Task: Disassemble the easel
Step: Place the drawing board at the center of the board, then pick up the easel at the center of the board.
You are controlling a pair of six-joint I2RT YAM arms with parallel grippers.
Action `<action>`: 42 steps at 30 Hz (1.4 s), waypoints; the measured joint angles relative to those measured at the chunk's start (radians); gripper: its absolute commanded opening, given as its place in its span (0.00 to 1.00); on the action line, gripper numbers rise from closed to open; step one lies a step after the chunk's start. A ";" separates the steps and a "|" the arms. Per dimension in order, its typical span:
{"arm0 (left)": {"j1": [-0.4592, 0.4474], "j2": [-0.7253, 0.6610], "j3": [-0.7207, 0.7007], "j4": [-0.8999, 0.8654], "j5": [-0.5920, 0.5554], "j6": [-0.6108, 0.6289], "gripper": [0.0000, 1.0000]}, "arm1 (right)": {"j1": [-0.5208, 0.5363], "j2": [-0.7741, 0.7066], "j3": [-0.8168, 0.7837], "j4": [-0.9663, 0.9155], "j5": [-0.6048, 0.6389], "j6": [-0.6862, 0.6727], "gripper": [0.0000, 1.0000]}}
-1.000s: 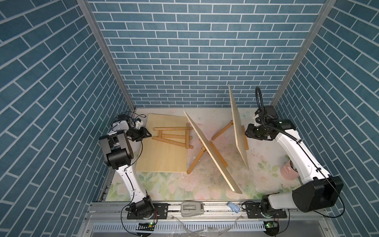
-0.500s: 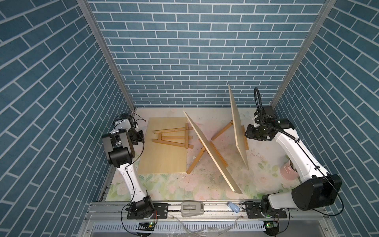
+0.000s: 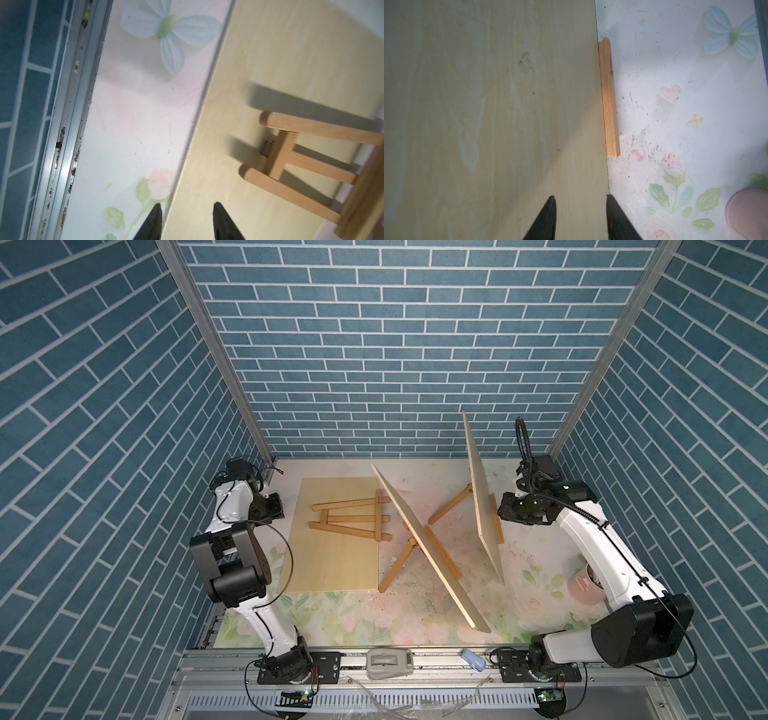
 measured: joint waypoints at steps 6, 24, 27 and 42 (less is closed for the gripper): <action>-0.009 -0.110 -0.113 -0.020 0.077 -0.053 0.49 | 0.000 -0.002 -0.001 0.000 -0.001 -0.001 0.42; -0.152 -0.284 -0.309 0.077 0.072 -0.155 0.41 | 0.002 0.034 0.029 0.000 -0.029 -0.021 0.42; -0.166 -0.274 -0.309 0.079 0.077 -0.182 0.45 | 0.002 0.034 0.029 0.000 -0.031 -0.023 0.42; -0.287 -0.156 -0.298 0.129 0.032 -0.291 0.41 | 0.002 0.035 0.029 0.007 -0.052 -0.023 0.42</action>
